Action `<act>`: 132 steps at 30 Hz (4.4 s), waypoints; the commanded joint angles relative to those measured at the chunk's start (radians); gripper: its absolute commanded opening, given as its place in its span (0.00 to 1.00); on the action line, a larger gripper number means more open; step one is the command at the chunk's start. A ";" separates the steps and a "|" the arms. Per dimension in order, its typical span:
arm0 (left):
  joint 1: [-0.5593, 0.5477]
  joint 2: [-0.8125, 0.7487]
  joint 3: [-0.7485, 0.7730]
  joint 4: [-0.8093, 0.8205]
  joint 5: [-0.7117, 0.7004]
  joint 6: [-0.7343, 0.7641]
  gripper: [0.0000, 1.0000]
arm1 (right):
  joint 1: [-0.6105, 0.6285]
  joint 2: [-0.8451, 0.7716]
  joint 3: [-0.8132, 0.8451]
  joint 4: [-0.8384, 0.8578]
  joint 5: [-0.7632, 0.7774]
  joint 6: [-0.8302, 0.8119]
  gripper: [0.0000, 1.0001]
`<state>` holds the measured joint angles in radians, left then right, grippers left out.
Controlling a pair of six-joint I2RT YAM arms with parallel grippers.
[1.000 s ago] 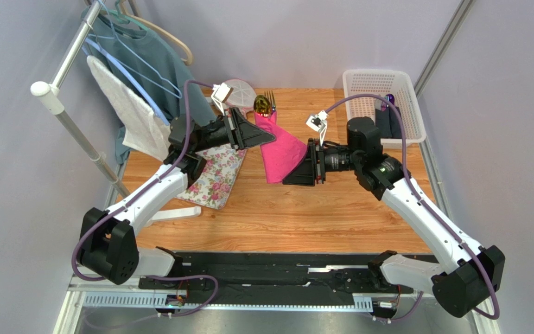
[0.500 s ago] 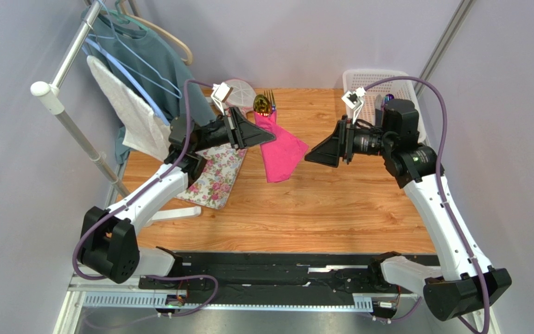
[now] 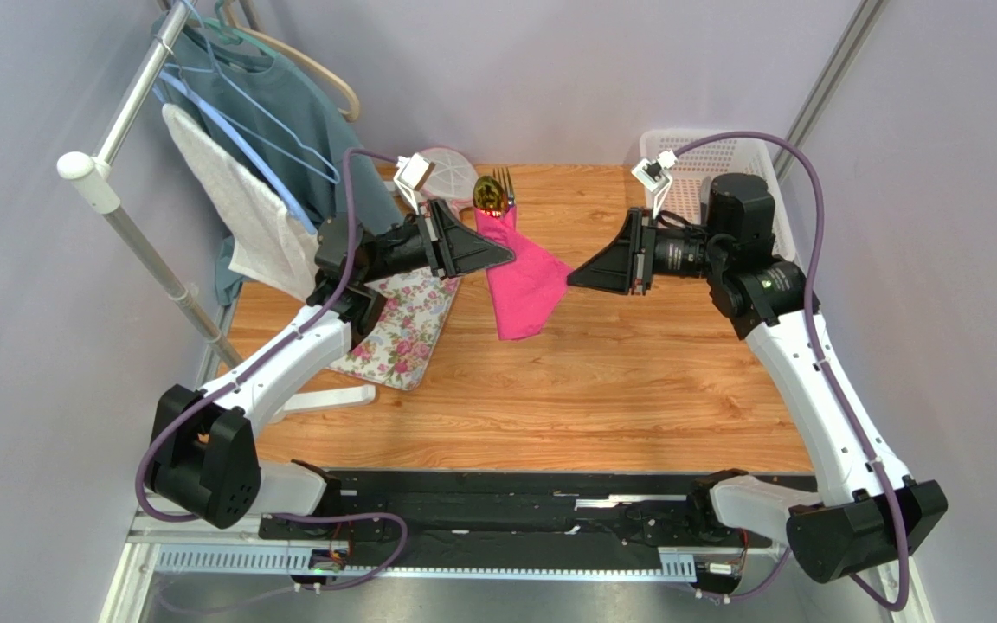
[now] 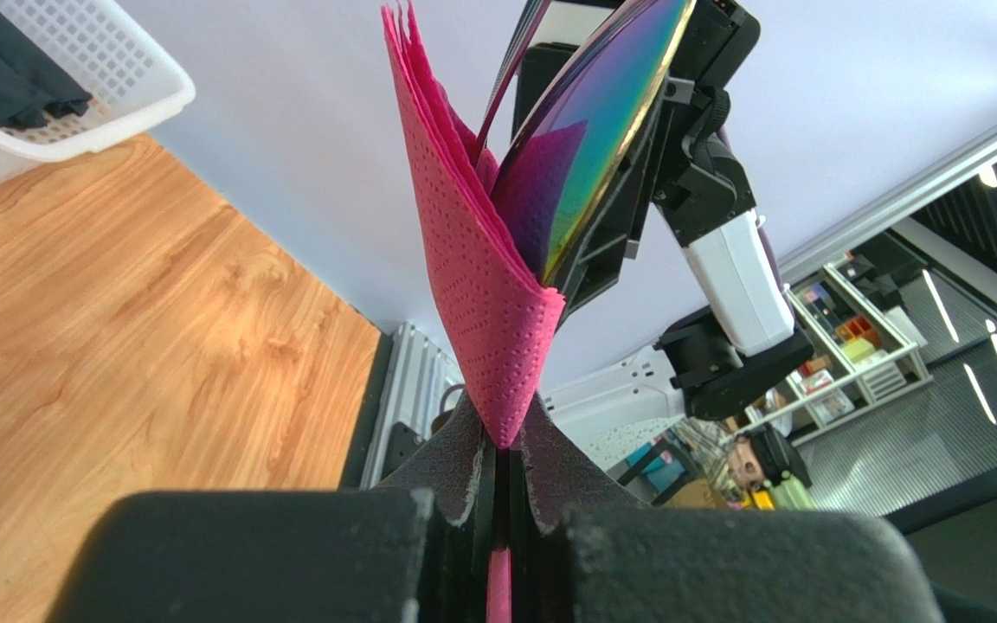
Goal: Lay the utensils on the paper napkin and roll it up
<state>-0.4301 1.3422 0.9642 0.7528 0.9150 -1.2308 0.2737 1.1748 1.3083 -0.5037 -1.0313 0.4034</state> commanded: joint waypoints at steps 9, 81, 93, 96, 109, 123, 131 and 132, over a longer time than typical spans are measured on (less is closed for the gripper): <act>-0.006 -0.012 0.031 0.069 0.002 -0.021 0.00 | 0.047 0.068 -0.053 0.163 0.004 0.014 0.00; -0.001 0.021 0.097 -0.291 -0.117 0.177 0.00 | 0.311 0.183 0.091 0.021 0.481 -0.017 0.75; -0.007 0.015 0.084 -0.247 -0.100 0.145 0.00 | 0.311 0.191 0.059 0.051 0.427 -0.032 0.73; -0.007 0.014 0.080 -0.242 -0.097 0.142 0.00 | 0.312 0.186 0.039 0.086 0.378 -0.025 0.64; -0.009 0.005 0.054 -0.162 -0.076 0.090 0.00 | 0.291 0.191 0.016 0.166 0.232 0.020 0.57; -0.018 -0.011 0.028 -0.116 -0.061 0.060 0.00 | 0.251 0.181 -0.029 0.309 0.125 0.132 0.51; -0.022 -0.006 0.031 -0.106 -0.059 0.054 0.00 | 0.251 0.178 -0.035 0.352 0.086 0.173 0.36; -0.022 -0.006 0.034 -0.102 -0.061 0.053 0.00 | 0.249 0.177 -0.041 0.363 0.082 0.178 0.35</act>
<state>-0.4454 1.3705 0.9890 0.5850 0.8433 -1.1713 0.5247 1.3712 1.2732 -0.2379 -0.9012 0.5419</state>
